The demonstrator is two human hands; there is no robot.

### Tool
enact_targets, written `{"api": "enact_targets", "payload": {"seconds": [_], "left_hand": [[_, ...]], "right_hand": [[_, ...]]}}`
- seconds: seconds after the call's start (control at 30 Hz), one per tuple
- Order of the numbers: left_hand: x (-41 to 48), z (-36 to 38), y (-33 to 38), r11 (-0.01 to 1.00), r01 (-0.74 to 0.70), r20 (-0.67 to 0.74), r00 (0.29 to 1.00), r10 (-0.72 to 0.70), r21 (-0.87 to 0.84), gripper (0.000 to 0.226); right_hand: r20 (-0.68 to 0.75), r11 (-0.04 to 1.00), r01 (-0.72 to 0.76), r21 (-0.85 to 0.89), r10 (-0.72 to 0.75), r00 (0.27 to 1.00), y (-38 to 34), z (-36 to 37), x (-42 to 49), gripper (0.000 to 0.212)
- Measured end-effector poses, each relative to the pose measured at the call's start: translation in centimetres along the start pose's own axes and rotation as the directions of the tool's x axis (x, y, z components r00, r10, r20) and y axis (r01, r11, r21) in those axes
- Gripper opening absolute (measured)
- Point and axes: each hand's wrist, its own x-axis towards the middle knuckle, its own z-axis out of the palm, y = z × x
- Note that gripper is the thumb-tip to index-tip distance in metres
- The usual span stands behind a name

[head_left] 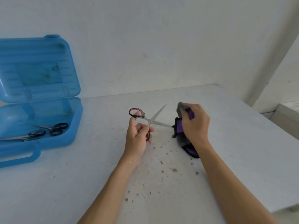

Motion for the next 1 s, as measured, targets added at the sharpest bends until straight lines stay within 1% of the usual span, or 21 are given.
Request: {"api": "enact_targets", "payload": {"seconds": [0.03, 0.07, 0.1, 0.13, 0.2, 0.27, 0.3, 0.33, 0.37, 0.4, 0.43, 0.5, 0.53, 0.57, 0.6, 0.73, 0.8, 0.87, 0.9, 0.97, 1.0], "left_hand": [[0.1, -0.1, 0.0, 0.999, 0.025, -0.01, 1.0, -0.026, -0.046, 0.042], [0.2, -0.2, 0.0, 0.995, 0.049, -0.014, 0.999, -0.05, -0.089, 0.041], [0.3, -0.3, 0.0, 0.991, 0.066, -0.014, 0.998, -0.068, -0.119, 0.04], [0.4, -0.4, 0.0, 0.988, 0.076, -0.012, 0.997, -0.079, -0.136, 0.04], [0.4, -0.5, 0.1, 0.985, 0.084, -0.016, 0.996, -0.087, -0.148, 0.041], [0.4, -0.6, 0.1, 0.988, 0.083, -0.035, 0.996, -0.088, -0.133, 0.042], [0.4, -0.6, 0.1, 0.991, 0.076, -0.05, 0.995, -0.082, -0.107, 0.042], [0.4, -0.5, -0.1, 0.996, 0.064, -0.068, 0.995, -0.068, -0.065, 0.042], [0.4, -0.4, -0.2, 0.999, 0.047, -0.083, 0.995, -0.048, -0.018, 0.043], [0.3, -0.1, -0.4, 0.999, 0.025, -0.091, 0.996, -0.023, 0.02, 0.043], [0.2, 0.1, -0.5, 0.999, 0.001, -0.09, 0.996, 0.004, 0.048, 0.043], [0.0, 0.6, -0.5, 0.997, -0.042, -0.059, 0.997, 0.046, 0.07, 0.044], [-0.2, 0.6, -0.4, 0.996, -0.055, -0.043, 0.997, 0.058, 0.066, 0.044], [-0.3, 0.6, -0.4, 0.996, -0.064, -0.032, 0.997, 0.066, 0.061, 0.045], [-0.3, 0.5, -0.3, 0.996, -0.07, -0.023, 0.997, 0.072, 0.061, 0.045], [-0.2, 0.5, -0.4, 0.992, -0.068, -0.002, 0.998, 0.069, 0.102, 0.05], [-0.2, 0.9, -0.6, 0.99, -0.064, -0.025, 0.997, 0.067, 0.124, 0.052], [-0.1, 1.1, -0.7, 0.99, -0.05, -0.077, 0.995, 0.061, 0.13, 0.053], [-0.1, 1.0, -0.7, 0.993, -0.045, -0.098, 0.994, 0.056, 0.113, 0.053], [-0.1, 0.8, -0.7, 0.998, -0.041, -0.103, 0.994, 0.046, 0.051, 0.049], [-0.2, 0.7, -0.6, 0.999, -0.035, -0.101, 0.994, 0.037, 0.024, 0.047]], "right_hand": [[0.013, 0.983, -0.112, 0.144, 0.112, 0.994, -0.3, -0.4, 0.0, 0.011], [0.034, 0.947, -0.185, 0.263, 0.183, 0.983, -0.7, -0.8, 0.1, 0.012], [0.056, 0.914, -0.224, 0.339, 0.218, 0.974, -1.0, -1.0, 0.2, 0.014], [0.082, 0.893, -0.238, 0.381, 0.223, 0.971, -1.4, -1.2, 0.2, 0.014], [0.111, 0.89, -0.228, 0.395, 0.2, 0.973, -1.8, -1.1, 0.1, 0.013], [0.103, 0.917, -0.184, 0.354, 0.157, 0.982, -1.9, -1.0, -0.2, 0.012], [0.068, 0.949, -0.113, 0.293, 0.097, 0.993, -1.9, -0.9, -0.4, 0.011], [0.029, 0.979, 0.0, 0.204, -0.006, 1.0, -1.9, -0.7, -0.7, 0.012], [0.014, 0.985, 0.148, 0.089, -0.15, 0.989, -1.8, -0.4, -1.1, 0.012], [0.04, 0.955, 0.296, -0.02, -0.295, 0.955, -1.9, 0.1, -1.8, 0.014], [0.104, 0.904, 0.418, -0.093, -0.408, 0.907, -2.2, 0.7, -2.5, 0.018], [0.261, 0.808, 0.575, -0.131, -0.531, 0.806, -2.7, 2.2, -3.7, 0.022], [0.3, 0.773, 0.621, -0.131, -0.566, 0.768, -2.9, 2.6, -4.0, 0.021], [0.307, 0.76, 0.636, -0.135, -0.578, 0.756, -3.0, 2.9, -3.9, 0.021], [0.288, 0.767, 0.624, -0.15, -0.57, 0.769, -2.8, 2.9, -3.6, 0.02], [0.129, 0.849, 0.44, -0.292, -0.421, 0.898, -1.5, 2.4, -2.2, 0.012], [0.041, 0.875, 0.365, -0.319, -0.371, 0.928, -1.6, 1.9, -2.1, 0.011], [0.013, 0.87, 0.388, -0.304, -0.403, 0.915, -2.3, 1.8, -2.8, 0.014], [0.045, 0.852, 0.445, -0.277, -0.451, 0.891, -2.6, 1.9, -3.4, 0.016], [0.163, 0.794, 0.57, -0.21, -0.547, 0.821, -3.0, 2.7, -4.5, 0.018], [0.209, 0.777, 0.601, -0.185, -0.566, 0.797, -3.0, 3.3, -4.8, 0.017]]}}
